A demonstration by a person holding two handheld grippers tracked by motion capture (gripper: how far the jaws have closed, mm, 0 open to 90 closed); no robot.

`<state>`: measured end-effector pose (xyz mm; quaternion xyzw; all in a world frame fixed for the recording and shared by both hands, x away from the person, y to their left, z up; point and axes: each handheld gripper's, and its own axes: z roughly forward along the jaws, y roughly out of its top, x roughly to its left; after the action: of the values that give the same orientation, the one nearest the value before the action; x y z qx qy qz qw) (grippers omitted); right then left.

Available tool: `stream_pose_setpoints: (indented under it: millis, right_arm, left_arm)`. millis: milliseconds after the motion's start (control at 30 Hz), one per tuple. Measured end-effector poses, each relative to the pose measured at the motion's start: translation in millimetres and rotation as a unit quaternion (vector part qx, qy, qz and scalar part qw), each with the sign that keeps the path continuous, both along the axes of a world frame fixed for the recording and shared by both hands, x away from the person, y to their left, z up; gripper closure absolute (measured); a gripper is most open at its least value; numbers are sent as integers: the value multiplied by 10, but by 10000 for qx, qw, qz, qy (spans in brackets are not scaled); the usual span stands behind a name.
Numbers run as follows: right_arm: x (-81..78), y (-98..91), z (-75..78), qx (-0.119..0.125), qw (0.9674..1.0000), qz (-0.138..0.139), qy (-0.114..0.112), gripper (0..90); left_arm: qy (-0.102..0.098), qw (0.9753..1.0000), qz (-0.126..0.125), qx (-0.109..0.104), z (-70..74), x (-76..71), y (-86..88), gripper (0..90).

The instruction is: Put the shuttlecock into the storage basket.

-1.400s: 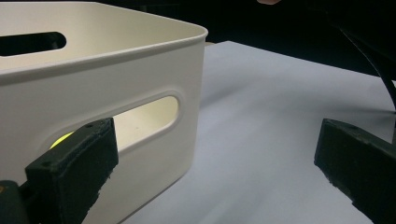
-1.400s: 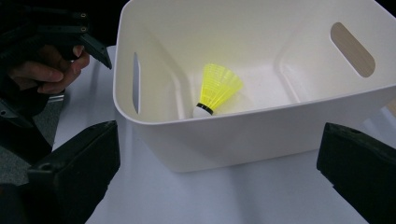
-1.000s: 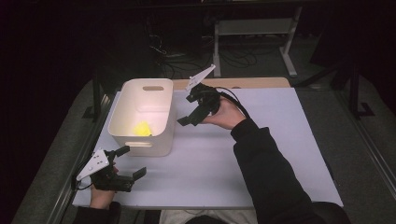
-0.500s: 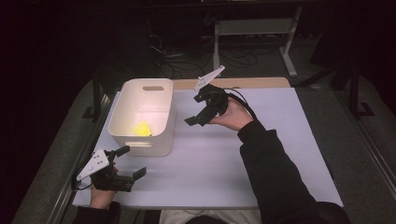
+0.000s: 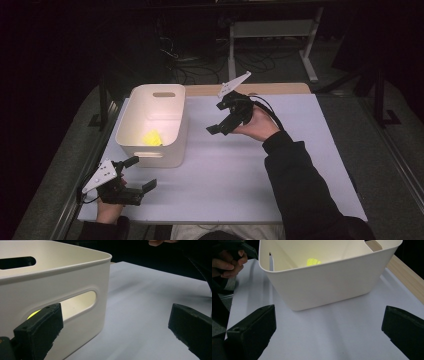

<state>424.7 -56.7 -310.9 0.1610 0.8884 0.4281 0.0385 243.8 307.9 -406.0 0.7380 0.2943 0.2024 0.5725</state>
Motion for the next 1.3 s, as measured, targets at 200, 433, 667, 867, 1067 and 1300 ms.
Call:
stream_pose_setpoints:
  millis: [200, 433, 667, 867, 1067, 1300]
  right_arm:
    - [-10, -104, -3, 33, 10000, -88, -3, 0]
    - [-44, -185, -12, 103, 9999, -134, -36, 0]
    - [-81, -263, -34, 134, 9997, -175, -45, 0]
    - [-117, -337, -50, 156, 9997, -200, -74, 0]
    - [-140, -435, -87, 175, 9994, -286, -39, 0]
    - [-154, -586, -114, 294, 9987, -408, -35, 0]
  left_arm:
    - [1, 10000, 2, 9, -1, 2, 0, 0]
    - [1, 10000, 9, 19, -1, 2, 0, 0]
    - [4, 10000, 17, 5, -3, 3, -2, 0]
    - [6, 10000, 23, 5, -3, 3, -2, 0]
    - [6, 10000, 27, 7, -3, 3, -2, 0]
    - [10, 10000, 35, 9, -3, 2, -2, 0]
